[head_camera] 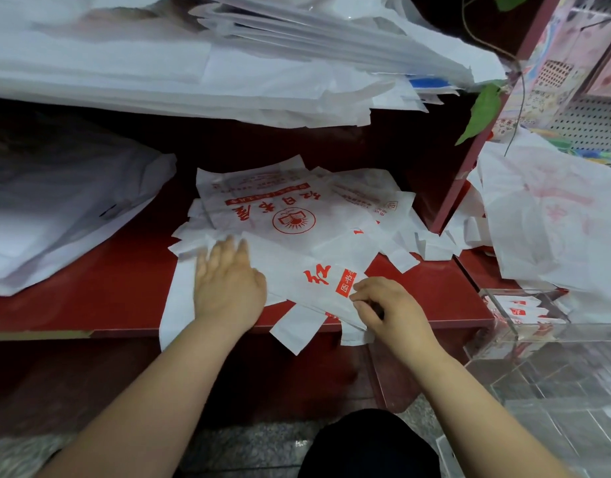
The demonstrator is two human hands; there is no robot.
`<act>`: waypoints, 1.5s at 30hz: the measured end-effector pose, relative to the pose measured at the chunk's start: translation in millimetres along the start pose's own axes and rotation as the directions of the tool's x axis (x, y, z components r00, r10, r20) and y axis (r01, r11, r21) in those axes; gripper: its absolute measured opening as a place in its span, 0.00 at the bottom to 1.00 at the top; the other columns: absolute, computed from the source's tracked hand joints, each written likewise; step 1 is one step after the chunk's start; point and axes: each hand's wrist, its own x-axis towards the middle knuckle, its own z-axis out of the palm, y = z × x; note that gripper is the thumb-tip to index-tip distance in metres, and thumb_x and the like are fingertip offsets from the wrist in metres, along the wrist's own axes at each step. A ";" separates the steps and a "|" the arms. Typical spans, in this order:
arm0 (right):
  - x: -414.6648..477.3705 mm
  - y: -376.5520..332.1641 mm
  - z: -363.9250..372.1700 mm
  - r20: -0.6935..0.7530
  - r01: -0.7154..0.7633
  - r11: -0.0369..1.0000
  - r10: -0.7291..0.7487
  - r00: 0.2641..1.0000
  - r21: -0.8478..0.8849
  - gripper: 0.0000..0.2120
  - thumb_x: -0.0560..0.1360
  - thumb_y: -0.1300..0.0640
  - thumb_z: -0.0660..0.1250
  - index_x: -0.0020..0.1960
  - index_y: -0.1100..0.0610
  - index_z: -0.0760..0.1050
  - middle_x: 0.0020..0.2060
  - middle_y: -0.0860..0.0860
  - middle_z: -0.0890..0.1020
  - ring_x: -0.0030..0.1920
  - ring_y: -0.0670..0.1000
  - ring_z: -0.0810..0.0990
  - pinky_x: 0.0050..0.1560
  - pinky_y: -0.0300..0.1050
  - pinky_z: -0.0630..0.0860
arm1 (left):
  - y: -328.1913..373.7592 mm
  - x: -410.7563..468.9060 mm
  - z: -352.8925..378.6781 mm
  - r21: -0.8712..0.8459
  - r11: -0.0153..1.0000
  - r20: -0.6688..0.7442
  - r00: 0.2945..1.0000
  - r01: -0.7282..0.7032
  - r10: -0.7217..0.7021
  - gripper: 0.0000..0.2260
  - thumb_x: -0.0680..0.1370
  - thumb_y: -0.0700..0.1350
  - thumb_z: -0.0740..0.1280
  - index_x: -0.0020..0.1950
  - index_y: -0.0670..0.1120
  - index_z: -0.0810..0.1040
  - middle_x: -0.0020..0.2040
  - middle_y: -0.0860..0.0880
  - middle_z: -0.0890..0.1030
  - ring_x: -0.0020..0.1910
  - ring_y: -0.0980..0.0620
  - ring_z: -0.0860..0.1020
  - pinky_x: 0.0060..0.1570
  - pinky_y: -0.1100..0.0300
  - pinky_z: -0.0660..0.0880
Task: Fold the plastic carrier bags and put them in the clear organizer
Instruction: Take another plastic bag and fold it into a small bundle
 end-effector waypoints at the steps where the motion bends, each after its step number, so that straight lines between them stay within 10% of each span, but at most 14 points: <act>1: 0.1 -0.8 -0.3 0.004 -0.008 1.000 0.008 1.000 0.000 0.05 0.68 0.64 0.66 0.40 0.63 0.80 0.43 0.55 0.82 0.48 0.57 0.78 0.43 0.36 0.67 | 8.6 -0.7 -0.6 -0.032 0.992 -0.051 0.991 -0.121 0.120 0.24 0.81 0.44 0.50 0.76 0.46 0.49 0.77 0.48 0.49 0.75 0.51 0.46 0.71 0.57 0.41; 6: -0.3 -3.5 -1.8 0.007 0.012 1.000 -0.012 1.000 -0.020 0.05 0.66 0.62 0.65 0.38 0.62 0.80 0.41 0.53 0.83 0.46 0.56 0.79 0.44 0.32 0.67 | 59.2 0.5 13.6 -0.177 0.857 0.153 0.847 -0.484 0.510 0.22 0.83 0.48 0.47 0.77 0.49 0.48 0.77 0.52 0.46 0.75 0.56 0.44 0.70 0.60 0.38; 21: 12.9 -8.1 -12.4 0.154 -0.040 0.997 0.050 0.987 -0.070 0.09 0.71 0.64 0.65 0.51 0.62 0.78 0.52 0.55 0.78 0.54 0.58 0.73 0.54 0.42 0.69 | -13.3 41.9 8.3 0.059 0.997 0.297 0.954 -0.059 0.039 0.28 0.81 0.54 0.47 0.76 0.44 0.43 0.77 0.46 0.43 0.75 0.51 0.41 0.71 0.50 0.38; 25: 37.8 -18.1 -30.0 0.344 -0.219 0.924 0.325 0.881 -0.313 0.29 0.72 0.54 0.67 0.70 0.52 0.61 0.65 0.50 0.70 0.66 0.53 0.65 0.64 0.45 0.59 | -13.6 50.9 1.4 0.015 0.992 0.243 0.963 -0.128 0.121 0.30 0.79 0.54 0.56 0.77 0.48 0.47 0.77 0.48 0.48 0.75 0.51 0.45 0.71 0.47 0.39; 30: 63.5 -25.0 -41.1 0.521 -0.237 0.858 0.472 0.711 -0.455 0.25 0.70 0.49 0.69 0.64 0.49 0.64 0.60 0.50 0.73 0.60 0.54 0.68 0.60 0.46 0.59 | -5.1 68.8 -15.7 -0.006 0.939 0.394 0.862 -0.345 0.319 0.29 0.77 0.50 0.62 0.75 0.52 0.54 0.75 0.51 0.57 0.75 0.51 0.48 0.71 0.49 0.39; 37: 68.1 -21.1 -48.7 0.599 -0.343 0.870 0.492 0.632 -0.353 0.18 0.70 0.53 0.70 0.58 0.54 0.71 0.52 0.49 0.75 0.56 0.52 0.74 0.59 0.47 0.71 | 3.3 89.8 -31.3 0.034 0.931 0.525 0.799 -0.364 0.294 0.27 0.71 0.55 0.70 0.68 0.53 0.66 0.64 0.54 0.70 0.64 0.53 0.67 0.64 0.58 0.55; 41: 67.2 -17.8 -57.3 0.516 -0.496 0.866 0.450 0.729 -0.053 0.08 0.70 0.60 0.70 0.37 0.54 0.70 0.36 0.49 0.74 0.39 0.49 0.73 0.40 0.38 0.68 | 1.6 90.0 -31.2 0.113 0.900 0.424 0.840 -0.420 0.339 0.10 0.70 0.56 0.70 0.40 0.53 0.71 0.43 0.55 0.71 0.49 0.53 0.68 0.52 0.60 0.56; 45: 66.6 -19.6 -65.5 0.343 -0.532 0.820 0.448 0.826 0.212 0.07 0.71 0.64 0.68 0.37 0.59 0.71 0.33 0.52 0.71 0.32 0.47 0.67 0.31 0.36 0.63 | -7.6 84.6 -36.0 -0.023 0.924 0.354 0.862 -0.381 0.364 0.14 0.71 0.53 0.71 0.33 0.52 0.68 0.37 0.54 0.68 0.44 0.52 0.68 0.45 0.61 0.60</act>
